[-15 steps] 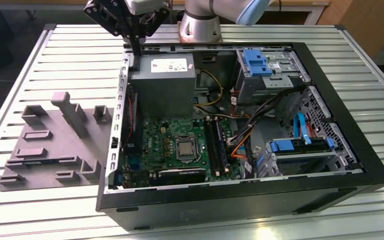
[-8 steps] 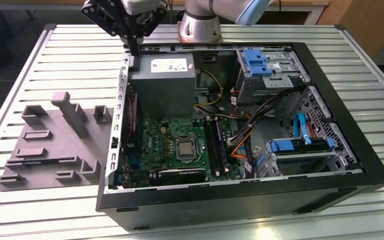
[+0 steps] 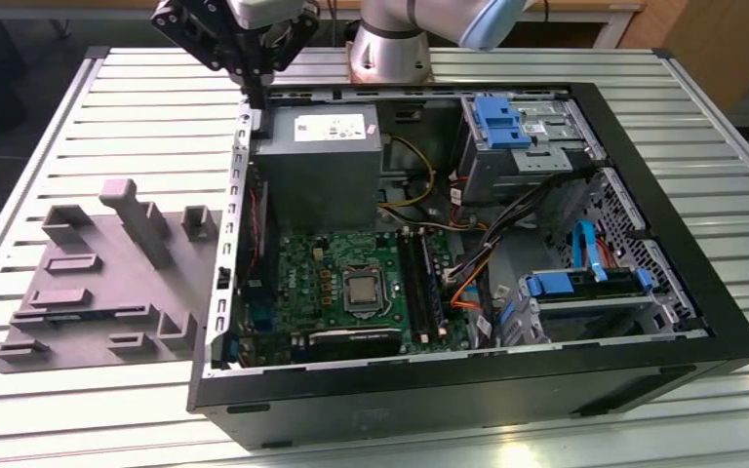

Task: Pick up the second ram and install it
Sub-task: 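Reach for the second ram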

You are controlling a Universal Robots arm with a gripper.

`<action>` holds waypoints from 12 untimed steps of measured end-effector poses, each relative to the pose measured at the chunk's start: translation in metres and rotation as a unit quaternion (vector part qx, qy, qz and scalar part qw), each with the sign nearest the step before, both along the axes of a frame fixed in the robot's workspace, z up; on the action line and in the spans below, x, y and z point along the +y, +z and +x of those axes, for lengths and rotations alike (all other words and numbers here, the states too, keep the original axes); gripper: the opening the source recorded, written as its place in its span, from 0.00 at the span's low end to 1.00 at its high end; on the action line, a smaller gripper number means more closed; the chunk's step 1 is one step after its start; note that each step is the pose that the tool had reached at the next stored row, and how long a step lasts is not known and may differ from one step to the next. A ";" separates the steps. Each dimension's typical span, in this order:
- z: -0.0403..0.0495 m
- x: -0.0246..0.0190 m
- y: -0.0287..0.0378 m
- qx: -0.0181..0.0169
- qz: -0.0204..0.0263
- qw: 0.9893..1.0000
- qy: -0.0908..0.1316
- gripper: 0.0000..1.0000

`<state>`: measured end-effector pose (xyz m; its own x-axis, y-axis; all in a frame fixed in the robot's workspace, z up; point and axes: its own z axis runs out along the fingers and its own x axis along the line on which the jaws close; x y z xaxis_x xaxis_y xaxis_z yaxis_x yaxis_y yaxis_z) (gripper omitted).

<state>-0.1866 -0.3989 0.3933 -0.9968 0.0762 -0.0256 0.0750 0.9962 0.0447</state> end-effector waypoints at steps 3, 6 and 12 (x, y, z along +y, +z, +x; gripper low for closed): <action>-0.0019 0.0000 0.0000 0.000 0.000 1.000 0.000 0.11; -0.0037 0.0000 0.0000 0.000 0.000 1.000 0.000 0.11; -0.0077 0.0000 0.0000 0.000 0.000 1.000 0.000 0.11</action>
